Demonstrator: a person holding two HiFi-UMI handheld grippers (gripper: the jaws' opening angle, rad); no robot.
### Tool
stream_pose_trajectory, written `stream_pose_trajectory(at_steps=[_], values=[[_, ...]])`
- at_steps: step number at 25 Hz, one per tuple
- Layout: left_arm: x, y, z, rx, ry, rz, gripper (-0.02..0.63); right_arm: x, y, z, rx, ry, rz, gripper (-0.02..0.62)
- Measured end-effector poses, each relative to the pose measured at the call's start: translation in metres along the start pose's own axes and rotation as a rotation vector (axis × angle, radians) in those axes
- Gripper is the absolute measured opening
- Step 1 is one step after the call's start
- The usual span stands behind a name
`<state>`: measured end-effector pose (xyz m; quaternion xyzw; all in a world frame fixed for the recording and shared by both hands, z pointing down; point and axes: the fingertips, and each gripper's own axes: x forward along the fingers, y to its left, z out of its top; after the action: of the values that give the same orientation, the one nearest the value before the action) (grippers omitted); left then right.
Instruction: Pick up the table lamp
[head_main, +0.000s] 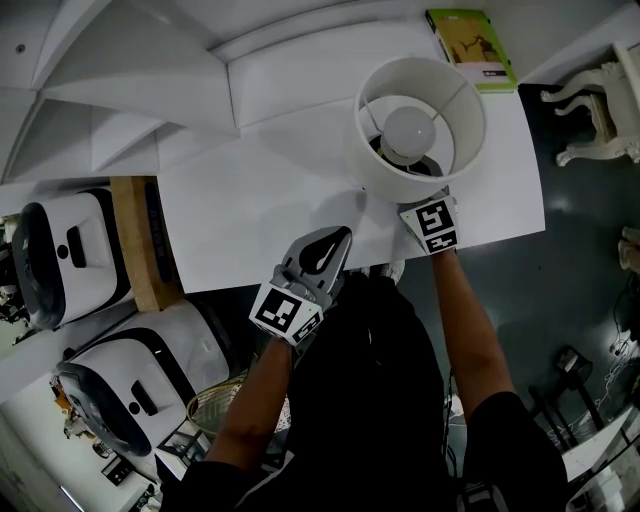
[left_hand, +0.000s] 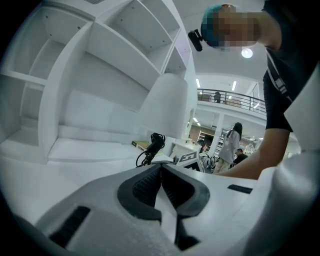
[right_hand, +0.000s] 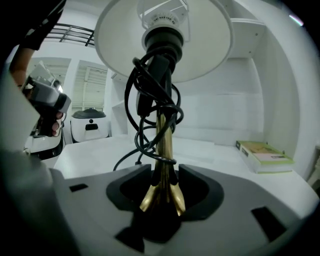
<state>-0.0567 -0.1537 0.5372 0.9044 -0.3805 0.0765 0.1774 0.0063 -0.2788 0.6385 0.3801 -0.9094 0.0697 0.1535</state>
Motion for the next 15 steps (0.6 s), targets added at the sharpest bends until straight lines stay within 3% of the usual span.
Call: stream_pose_trajectory(at_steps=[15], values=[[0.005, -0.002, -0.002, -0.003, 0.013, -0.013, 0.018, 0.006, 0.001, 0.01, 0.006, 0.004, 0.02, 0.157]])
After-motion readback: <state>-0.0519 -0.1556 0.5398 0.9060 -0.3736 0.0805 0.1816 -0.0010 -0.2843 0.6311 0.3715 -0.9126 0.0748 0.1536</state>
